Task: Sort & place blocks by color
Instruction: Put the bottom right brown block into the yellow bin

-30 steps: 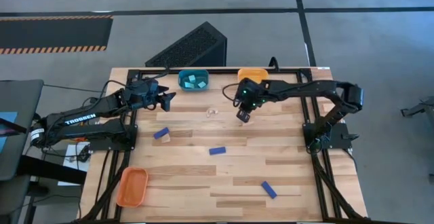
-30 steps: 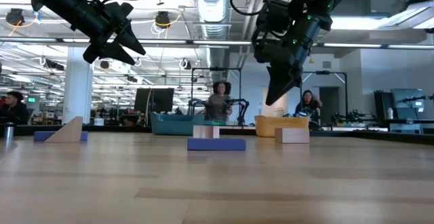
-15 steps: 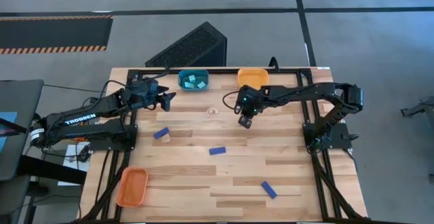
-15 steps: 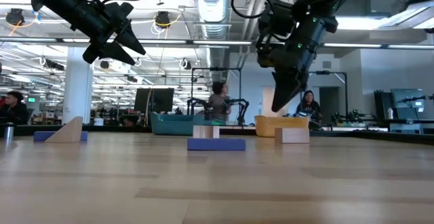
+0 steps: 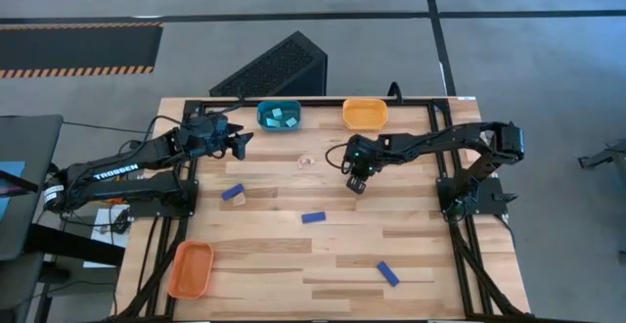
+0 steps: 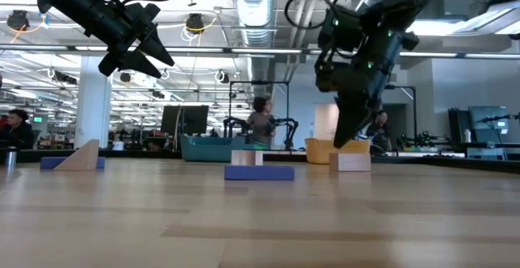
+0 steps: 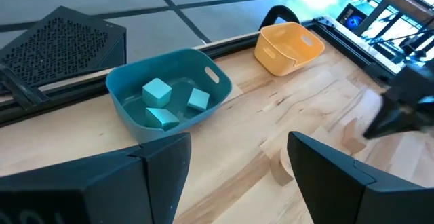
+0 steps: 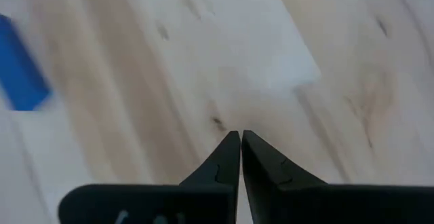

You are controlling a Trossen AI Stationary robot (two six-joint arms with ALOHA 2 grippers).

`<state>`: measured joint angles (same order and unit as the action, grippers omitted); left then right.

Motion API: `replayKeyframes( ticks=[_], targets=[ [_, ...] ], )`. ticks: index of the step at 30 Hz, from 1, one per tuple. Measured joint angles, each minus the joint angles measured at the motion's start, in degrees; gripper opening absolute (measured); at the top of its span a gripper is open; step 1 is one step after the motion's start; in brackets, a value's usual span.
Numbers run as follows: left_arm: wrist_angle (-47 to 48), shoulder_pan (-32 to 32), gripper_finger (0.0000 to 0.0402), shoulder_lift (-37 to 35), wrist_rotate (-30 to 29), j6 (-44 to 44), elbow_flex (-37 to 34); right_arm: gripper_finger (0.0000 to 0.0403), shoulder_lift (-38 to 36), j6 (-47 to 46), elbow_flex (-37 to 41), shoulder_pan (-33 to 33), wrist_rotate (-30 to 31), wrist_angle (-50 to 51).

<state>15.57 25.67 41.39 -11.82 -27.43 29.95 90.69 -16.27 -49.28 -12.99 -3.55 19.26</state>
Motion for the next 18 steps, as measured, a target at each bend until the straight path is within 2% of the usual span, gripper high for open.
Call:
replayKeyframes(
  ticks=[6, 10, 13, 18],
  targets=[
    [0.0, 0.0, 0.0234, 0.0, 0.0, 0.5, 0.0, 0.0041, -5.6, 0.2, -1.3, 0.5, 0.8, 0.1],
    [0.0, 0.0, 0.0234, 0.0, 0.0, 0.6, 0.0, 0.0041, -10.3, 2.6, -1.3, -0.4, 5.3, 1.8],
    [0.0, 0.0, 0.0234, 0.0, -0.6, 0.5, 0.0, 0.0041, -11.0, 5.2, 0.3, -2.2, 7.9, -0.1],
    [0.0, 0.0, 0.0234, 0.0, -2.0, -0.7, 0.0, 0.005, -7.3, 8.3, 1.0, -5.0, 3.2, 0.0]
  ],
)
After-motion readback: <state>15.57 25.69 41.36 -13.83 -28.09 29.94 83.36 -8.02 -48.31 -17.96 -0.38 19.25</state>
